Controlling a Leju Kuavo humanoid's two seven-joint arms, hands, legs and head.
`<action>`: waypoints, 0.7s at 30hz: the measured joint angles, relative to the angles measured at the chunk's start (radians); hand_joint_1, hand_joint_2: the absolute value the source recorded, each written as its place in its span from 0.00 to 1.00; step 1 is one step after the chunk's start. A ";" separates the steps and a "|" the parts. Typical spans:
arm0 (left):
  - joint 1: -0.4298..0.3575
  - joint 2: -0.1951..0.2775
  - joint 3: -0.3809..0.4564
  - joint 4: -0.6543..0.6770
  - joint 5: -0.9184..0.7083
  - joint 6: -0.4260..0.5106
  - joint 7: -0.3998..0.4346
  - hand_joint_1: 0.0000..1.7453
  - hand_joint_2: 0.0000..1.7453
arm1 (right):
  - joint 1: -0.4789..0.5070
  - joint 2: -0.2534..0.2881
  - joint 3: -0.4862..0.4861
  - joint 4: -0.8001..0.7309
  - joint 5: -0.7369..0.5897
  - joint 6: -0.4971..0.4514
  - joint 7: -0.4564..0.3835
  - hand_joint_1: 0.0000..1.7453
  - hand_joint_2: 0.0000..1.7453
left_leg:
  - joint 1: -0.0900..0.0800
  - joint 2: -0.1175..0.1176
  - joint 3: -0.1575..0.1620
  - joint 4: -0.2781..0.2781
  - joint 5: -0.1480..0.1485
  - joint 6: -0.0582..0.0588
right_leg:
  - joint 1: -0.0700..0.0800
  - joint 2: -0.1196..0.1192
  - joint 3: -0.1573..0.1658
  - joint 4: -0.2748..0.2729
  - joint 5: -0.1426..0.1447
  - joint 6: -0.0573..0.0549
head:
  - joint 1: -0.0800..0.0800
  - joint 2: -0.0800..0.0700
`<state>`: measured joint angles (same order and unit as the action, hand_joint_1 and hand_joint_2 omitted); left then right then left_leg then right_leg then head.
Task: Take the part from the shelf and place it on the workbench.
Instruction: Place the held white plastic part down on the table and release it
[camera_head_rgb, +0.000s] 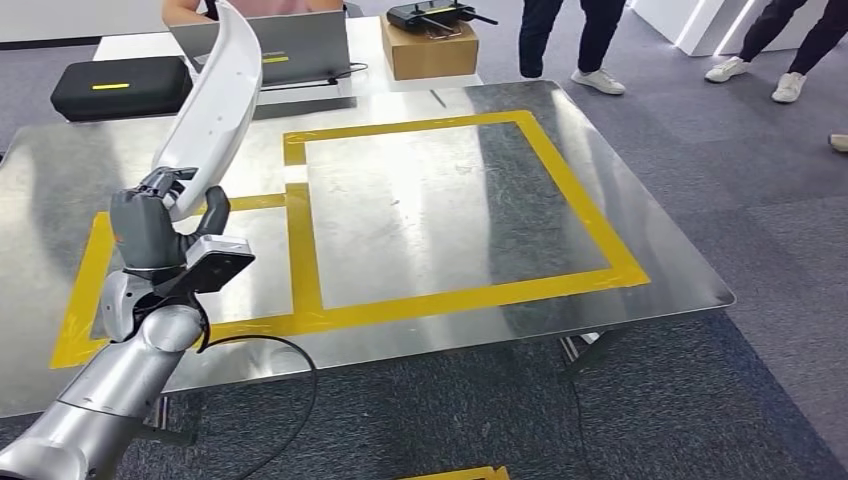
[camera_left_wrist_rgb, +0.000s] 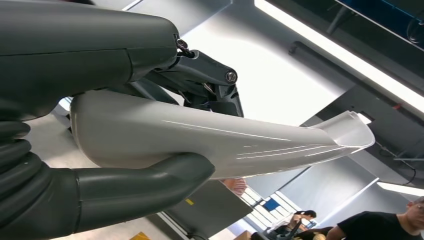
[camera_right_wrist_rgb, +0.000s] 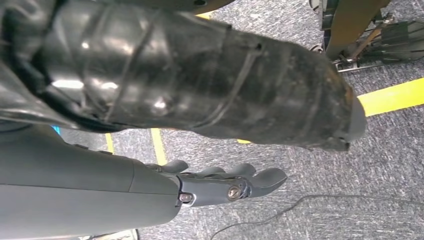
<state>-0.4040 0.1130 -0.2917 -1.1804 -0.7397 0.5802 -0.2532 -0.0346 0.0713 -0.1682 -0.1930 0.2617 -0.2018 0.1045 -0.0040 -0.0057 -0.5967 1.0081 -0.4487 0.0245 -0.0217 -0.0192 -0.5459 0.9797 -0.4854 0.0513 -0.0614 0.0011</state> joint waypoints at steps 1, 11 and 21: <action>0.000 0.000 0.000 0.000 0.000 0.000 0.000 1.00 1.00 | 0.000 0.000 0.000 0.000 0.000 0.000 0.000 0.00 0.00 | 0.000 0.000 0.000 0.000 0.000 0.000 | 0.000 0.000 0.000 0.000 0.000 0.000 | 0.000 0.000; -0.004 0.002 0.000 0.008 -0.001 -0.001 0.001 1.00 1.00 | 0.000 0.000 0.000 0.000 0.005 0.001 0.000 0.00 0.00 | -0.006 0.000 -0.002 0.007 -0.004 0.008 | -0.004 -0.001 0.002 -0.005 0.003 0.008 | 0.000 0.000; -0.006 -0.001 0.000 0.016 -0.002 -0.003 0.002 1.00 1.00 | 0.003 0.001 0.000 0.000 0.010 0.003 0.000 0.00 0.00 | -0.002 -0.007 0.015 -0.022 0.006 0.029 | -0.004 0.017 -0.152 0.267 -0.091 0.009 | 0.007 0.000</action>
<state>-0.4100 0.1121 -0.2921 -1.1643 -0.7415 0.5776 -0.2510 -0.0320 0.0720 -0.1678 -0.1926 0.2715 -0.1988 0.1045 -0.0064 -0.0128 -0.5814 0.9859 -0.4424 0.0532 -0.0258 -0.0025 -0.6978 1.2464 -0.5768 0.0599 -0.0546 0.0011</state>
